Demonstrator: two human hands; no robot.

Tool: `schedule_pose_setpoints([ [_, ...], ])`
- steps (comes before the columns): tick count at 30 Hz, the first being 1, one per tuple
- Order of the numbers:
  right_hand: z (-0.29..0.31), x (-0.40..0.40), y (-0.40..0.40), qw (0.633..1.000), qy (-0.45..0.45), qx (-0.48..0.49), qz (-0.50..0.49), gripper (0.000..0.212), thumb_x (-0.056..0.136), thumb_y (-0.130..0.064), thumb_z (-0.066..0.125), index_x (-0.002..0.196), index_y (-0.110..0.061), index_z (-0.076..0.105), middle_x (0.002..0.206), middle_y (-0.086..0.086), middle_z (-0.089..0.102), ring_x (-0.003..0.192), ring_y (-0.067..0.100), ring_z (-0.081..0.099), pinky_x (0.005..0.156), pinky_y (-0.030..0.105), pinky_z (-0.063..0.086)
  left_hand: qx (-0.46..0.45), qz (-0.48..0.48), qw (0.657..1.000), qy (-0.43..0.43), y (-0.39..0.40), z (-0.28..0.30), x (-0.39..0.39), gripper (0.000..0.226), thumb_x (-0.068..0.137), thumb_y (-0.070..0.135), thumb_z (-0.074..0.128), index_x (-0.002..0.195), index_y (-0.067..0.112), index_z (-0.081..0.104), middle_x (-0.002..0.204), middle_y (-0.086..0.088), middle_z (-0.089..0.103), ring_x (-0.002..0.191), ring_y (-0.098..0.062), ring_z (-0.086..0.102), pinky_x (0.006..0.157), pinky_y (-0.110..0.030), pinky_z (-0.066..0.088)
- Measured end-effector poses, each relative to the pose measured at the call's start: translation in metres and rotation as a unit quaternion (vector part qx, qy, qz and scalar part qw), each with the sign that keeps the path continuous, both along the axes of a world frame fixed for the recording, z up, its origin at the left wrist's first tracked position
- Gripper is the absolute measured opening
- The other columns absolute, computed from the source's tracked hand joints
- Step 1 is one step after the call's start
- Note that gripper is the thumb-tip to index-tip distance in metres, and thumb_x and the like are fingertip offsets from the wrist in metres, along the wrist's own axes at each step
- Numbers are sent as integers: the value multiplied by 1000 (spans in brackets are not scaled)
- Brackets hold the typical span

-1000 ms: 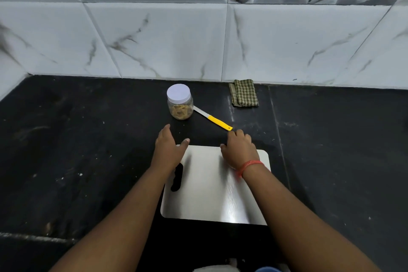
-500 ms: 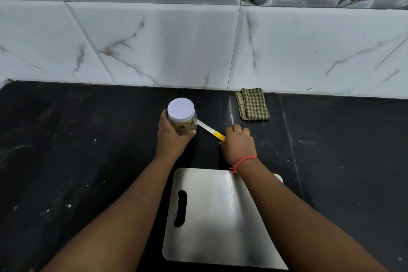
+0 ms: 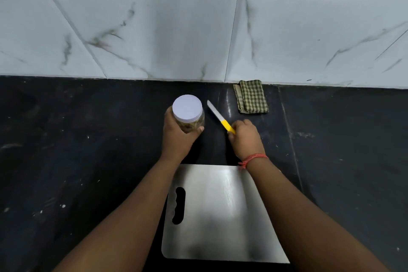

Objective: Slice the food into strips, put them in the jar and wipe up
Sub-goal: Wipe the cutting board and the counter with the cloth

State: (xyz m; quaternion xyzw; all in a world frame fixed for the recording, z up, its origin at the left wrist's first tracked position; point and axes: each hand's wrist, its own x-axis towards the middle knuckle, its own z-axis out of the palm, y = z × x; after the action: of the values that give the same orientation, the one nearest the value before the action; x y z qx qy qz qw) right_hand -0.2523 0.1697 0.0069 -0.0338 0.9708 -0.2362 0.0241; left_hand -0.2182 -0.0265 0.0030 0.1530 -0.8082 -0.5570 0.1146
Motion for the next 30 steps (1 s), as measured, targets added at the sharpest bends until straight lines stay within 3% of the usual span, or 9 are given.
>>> schedule_pose_setpoints([
  [7, 22, 26, 37, 989, 0, -121, -82, 10, 88, -20, 65, 92, -12, 66, 97, 5, 55, 85, 21, 56, 75, 27, 41, 5, -76, 997, 5, 35, 4, 52, 95, 66, 30, 92, 138, 44, 31, 142, 11, 46, 131, -8, 47, 112, -36, 43],
  [12, 38, 54, 56, 979, 10, -187, -83, 2, 87, -17, 67, 89, -17, 67, 94, 7, 57, 76, 15, 53, 68, 21, 38, 12, -129, 992, -14, 56, 2, 86, 96, 63, 38, 89, 139, 46, 31, 143, 12, 47, 133, -7, 47, 112, -41, 43],
  [16, 51, 76, 68, 981, 11, -192, -28, 8, 88, -17, 66, 94, -20, 69, 92, 4, 56, 76, 10, 51, 65, 10, 36, 15, -176, 983, -43, 67, 2, 105, 100, 64, 33, 91, 141, 43, 28, 143, 13, 47, 132, -5, 48, 112, -37, 42],
  [19, 63, 89, 72, 982, 22, -186, 32, 16, 87, -14, 66, 101, -20, 71, 90, -1, 53, 77, 6, 50, 67, 6, 36, 32, -207, 976, -57, 71, 5, 113, 97, 70, 13, 91, 143, 34, 30, 136, 18, 50, 121, 12, 50, 99, -18, 47],
  [22, 72, 97, 76, 984, 35, -150, 93, 19, 87, -14, 65, 105, -20, 70, 92, -1, 51, 83, 11, 49, 72, 14, 37, 52, -213, 975, -48, 74, 11, 118, 91, 73, -5, 84, 144, 23, 35, 130, 19, 51, 108, 22, 53, 83, -4, 44],
  [27, 76, 103, 77, 986, 53, -78, 140, 22, 88, -16, 64, 108, -23, 69, 99, -1, 49, 100, 19, 45, 83, 26, 40, 34, -209, 976, -45, 73, 15, 120, 75, 74, -6, 83, 122, 40, 48, 119, 19, 62, 105, 7, 63, 83, -11, 49],
  [30, 78, 108, 76, 985, 56, -58, 154, 23, 88, -17, 64, 109, -23, 68, 100, -2, 47, 102, 19, 43, 85, 28, 41, 39, -205, 976, -65, 73, 16, 124, 72, 78, 0, 83, 129, 34, 44, 118, 22, 60, 105, 5, 63, 83, -8, 48],
])
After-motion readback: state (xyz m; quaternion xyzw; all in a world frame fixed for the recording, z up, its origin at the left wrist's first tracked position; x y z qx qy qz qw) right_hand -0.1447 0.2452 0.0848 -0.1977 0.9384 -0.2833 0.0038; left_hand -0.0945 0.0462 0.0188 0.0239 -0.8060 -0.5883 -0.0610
